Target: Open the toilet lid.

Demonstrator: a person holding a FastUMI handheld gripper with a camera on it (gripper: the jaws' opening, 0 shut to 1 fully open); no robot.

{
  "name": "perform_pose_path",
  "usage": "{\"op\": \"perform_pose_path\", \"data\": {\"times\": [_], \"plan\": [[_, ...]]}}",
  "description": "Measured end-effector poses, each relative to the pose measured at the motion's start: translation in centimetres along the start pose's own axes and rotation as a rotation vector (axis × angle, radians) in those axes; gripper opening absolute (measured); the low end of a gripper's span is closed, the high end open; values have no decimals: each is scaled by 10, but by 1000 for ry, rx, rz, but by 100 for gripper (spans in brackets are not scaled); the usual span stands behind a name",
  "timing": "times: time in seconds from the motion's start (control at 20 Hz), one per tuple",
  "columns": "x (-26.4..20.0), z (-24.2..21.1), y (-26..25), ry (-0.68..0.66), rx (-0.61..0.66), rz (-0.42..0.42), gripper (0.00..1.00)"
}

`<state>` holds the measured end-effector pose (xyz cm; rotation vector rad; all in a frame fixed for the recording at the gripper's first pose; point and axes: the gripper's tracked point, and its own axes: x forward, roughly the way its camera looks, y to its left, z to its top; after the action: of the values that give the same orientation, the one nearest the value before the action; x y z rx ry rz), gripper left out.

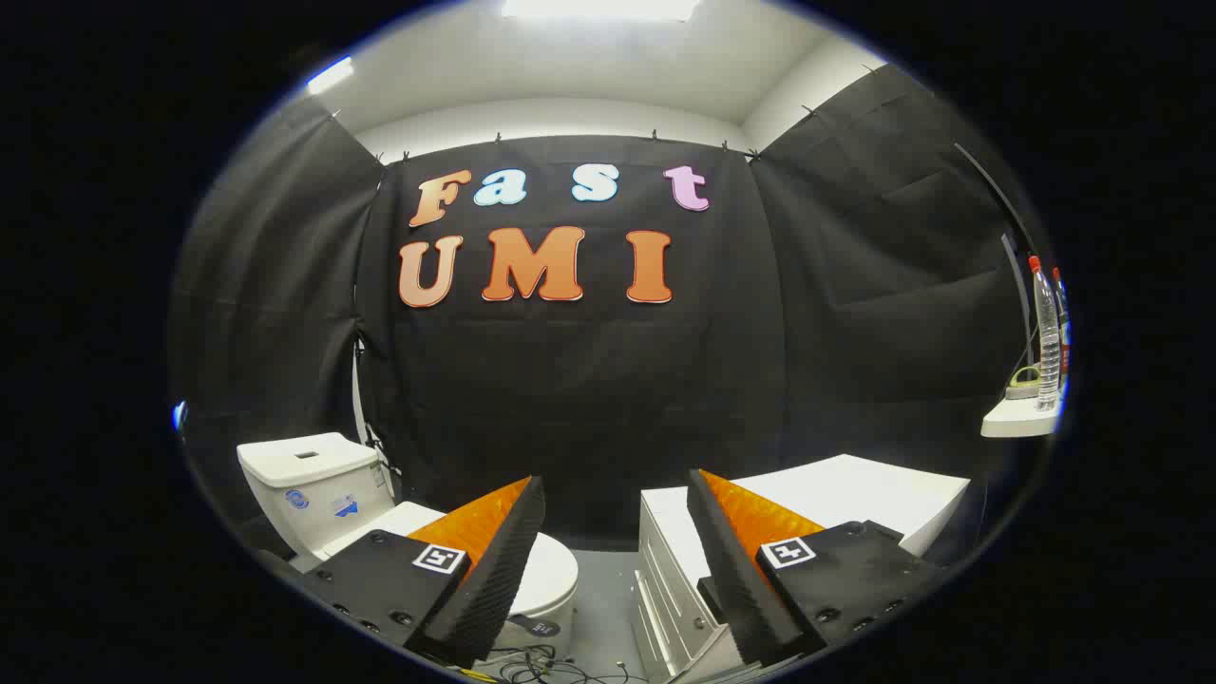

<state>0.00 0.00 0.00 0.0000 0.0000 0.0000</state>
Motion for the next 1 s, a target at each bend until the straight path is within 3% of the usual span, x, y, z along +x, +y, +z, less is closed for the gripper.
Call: {"op": "perform_pose_path", "data": {"times": [1.0], "plan": [[1, -1, -11, 3, 43, -25, 97]]}}
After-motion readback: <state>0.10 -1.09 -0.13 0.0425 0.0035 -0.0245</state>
